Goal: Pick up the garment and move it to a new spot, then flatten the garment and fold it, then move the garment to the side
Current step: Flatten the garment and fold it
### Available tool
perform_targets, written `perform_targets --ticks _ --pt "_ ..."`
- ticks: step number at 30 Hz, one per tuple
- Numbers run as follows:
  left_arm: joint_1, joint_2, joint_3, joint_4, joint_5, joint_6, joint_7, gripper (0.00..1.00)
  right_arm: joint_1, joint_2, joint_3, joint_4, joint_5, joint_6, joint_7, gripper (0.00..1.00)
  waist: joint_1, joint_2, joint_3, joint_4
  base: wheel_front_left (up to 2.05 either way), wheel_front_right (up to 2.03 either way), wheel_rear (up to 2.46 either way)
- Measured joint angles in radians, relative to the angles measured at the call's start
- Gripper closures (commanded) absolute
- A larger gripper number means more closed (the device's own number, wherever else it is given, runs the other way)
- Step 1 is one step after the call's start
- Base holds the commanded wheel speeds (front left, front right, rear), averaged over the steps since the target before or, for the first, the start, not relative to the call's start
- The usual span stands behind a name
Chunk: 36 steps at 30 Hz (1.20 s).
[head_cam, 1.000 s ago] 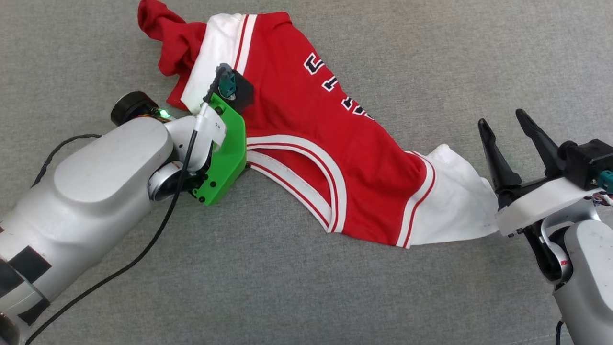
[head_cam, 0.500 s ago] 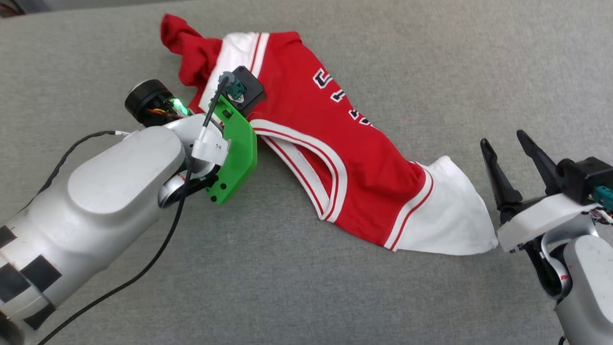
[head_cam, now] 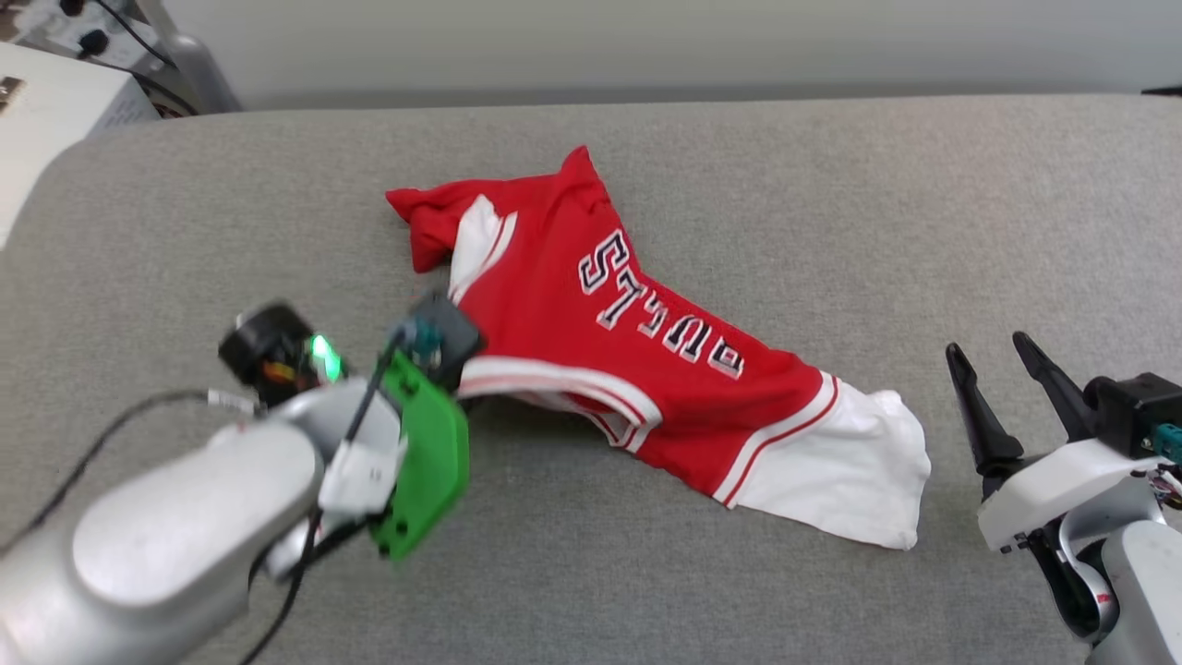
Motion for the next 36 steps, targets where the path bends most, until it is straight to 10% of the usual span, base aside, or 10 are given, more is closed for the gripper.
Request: perform_targets --ticks 6,17,18,19,20,36 --pt "0.254 0.012 -0.016 -0.063 -0.002 0.067 -0.025 1.0 0.027 -0.012 -0.022 0.002 0.004 0.0 0.016 0.0 -0.0001 0.0 -0.027 0.028 0.0 0.0 0.0" --pt "0.408 -0.14 -0.01 0.146 -0.004 0.012 -0.063 1.0 0.024 -0.019 -0.02 0.0 0.007 0.0 0.043 0.0 -0.0001 0.0 0.022 0.016 0.0 0.0 0.0" --pt "0.409 -0.146 -0.008 0.159 -0.004 0.011 -0.077 0.8 0.024 -0.02 -0.02 0.001 0.008 0.0 0.043 0.0 -0.0001 0.0 0.021 0.015 0.0 0.0 0.0" --pt "0.414 -0.156 -0.003 0.168 -0.004 0.012 -0.097 0.17 0.024 -0.022 -0.02 0.0 0.008 0.0 0.046 0.0 -0.0001 0.0 0.018 0.014 0.0 0.0 0.0" --pt "0.421 -0.164 0.007 0.174 -0.005 0.012 -0.124 0.0 0.024 -0.024 -0.02 0.0 0.008 0.0 0.047 0.0 -0.0001 0.0 0.014 0.014 0.0 0.0 0.0" --pt "0.434 -0.115 0.223 -0.065 0.031 0.228 -0.45 0.0 0.025 -0.077 -0.057 -0.14 -0.009 0.0 0.106 0.0 0.0 0.0 -0.084 0.041 0.0 0.0 0.0"
